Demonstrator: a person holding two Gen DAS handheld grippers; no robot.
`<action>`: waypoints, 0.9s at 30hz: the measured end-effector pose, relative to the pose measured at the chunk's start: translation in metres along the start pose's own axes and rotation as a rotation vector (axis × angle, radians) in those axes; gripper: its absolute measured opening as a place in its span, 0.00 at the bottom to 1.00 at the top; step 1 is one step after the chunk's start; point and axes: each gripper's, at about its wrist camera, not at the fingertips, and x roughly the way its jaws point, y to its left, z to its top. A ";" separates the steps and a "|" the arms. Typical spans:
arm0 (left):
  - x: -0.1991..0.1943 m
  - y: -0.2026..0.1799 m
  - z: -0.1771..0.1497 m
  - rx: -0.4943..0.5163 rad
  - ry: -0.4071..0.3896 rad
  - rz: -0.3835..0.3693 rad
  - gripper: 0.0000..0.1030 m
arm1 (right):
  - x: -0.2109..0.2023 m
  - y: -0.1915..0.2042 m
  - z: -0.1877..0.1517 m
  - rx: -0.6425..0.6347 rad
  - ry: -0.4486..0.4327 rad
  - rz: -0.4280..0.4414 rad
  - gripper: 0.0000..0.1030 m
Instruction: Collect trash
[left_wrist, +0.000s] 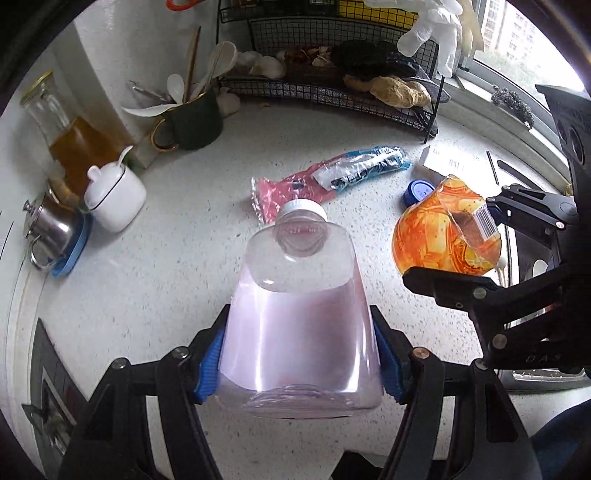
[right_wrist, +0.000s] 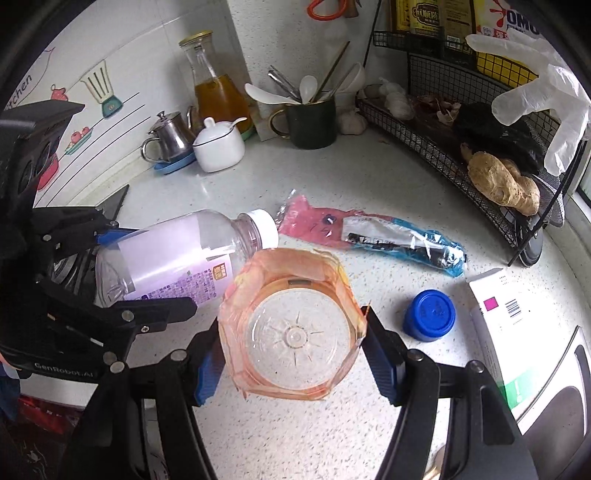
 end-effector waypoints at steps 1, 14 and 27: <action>-0.005 0.000 -0.008 -0.013 0.000 0.006 0.65 | -0.002 0.005 -0.003 -0.013 0.000 0.007 0.63; -0.069 -0.012 -0.128 -0.148 -0.018 0.045 0.64 | -0.031 0.089 -0.064 -0.119 0.001 0.058 0.63; -0.100 -0.050 -0.279 -0.199 -0.011 0.020 0.64 | -0.062 0.169 -0.177 -0.130 0.046 0.059 0.63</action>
